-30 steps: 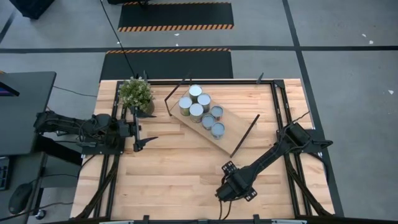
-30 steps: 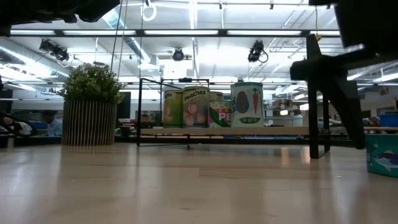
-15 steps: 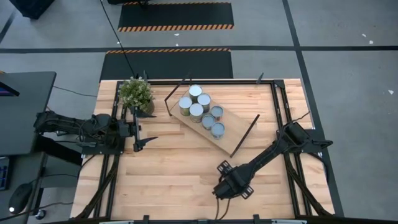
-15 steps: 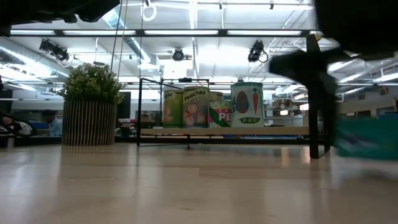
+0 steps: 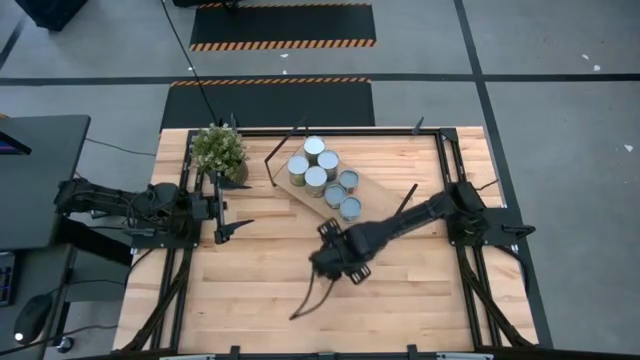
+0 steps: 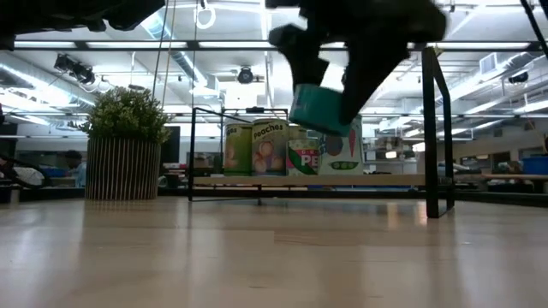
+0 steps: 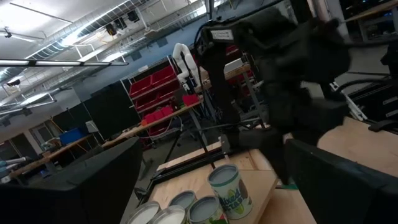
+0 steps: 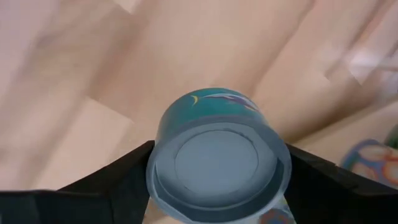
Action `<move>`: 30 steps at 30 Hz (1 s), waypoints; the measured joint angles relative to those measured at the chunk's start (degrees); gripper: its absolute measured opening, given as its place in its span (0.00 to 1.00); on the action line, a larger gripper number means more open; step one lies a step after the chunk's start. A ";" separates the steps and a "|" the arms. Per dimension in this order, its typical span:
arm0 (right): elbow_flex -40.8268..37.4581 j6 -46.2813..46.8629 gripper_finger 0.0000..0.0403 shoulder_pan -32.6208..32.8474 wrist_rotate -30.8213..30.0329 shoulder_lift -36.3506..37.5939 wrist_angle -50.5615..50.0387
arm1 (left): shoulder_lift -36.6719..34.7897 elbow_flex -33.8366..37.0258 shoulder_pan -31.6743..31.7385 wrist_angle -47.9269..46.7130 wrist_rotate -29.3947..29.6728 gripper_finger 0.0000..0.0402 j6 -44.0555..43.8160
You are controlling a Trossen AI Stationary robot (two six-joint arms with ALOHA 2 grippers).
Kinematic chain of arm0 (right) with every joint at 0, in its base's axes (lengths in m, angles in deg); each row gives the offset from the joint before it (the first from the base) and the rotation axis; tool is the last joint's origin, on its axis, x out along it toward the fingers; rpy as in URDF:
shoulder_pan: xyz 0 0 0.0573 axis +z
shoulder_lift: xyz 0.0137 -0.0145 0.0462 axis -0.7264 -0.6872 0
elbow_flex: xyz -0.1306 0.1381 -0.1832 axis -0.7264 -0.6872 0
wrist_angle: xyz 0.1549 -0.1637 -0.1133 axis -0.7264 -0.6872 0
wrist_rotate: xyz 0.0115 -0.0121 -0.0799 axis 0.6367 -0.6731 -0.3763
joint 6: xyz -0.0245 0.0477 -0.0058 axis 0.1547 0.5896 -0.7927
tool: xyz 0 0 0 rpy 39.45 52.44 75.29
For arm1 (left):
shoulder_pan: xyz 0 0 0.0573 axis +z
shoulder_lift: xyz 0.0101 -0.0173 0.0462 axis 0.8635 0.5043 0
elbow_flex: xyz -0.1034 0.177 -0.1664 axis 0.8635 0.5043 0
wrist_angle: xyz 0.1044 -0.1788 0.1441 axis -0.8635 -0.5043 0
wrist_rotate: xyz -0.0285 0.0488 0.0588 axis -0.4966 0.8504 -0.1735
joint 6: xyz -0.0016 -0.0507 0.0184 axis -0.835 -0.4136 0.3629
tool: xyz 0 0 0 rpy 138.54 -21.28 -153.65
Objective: Pick and place cans onto a shelf
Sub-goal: Put the green tuna can on the shelf
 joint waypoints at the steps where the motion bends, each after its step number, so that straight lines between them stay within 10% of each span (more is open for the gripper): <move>1: 0.02 -0.97 0.77 -0.83 -0.01 0.00 -0.19 | 0.00 0.00 -0.01 0.00 0.00 0.99 0.00; 30: 0.00 -3.36 0.77 -4.80 2.79 -4.70 -19.56 | -0.07 0.00 -0.01 -0.58 0.00 0.99 0.00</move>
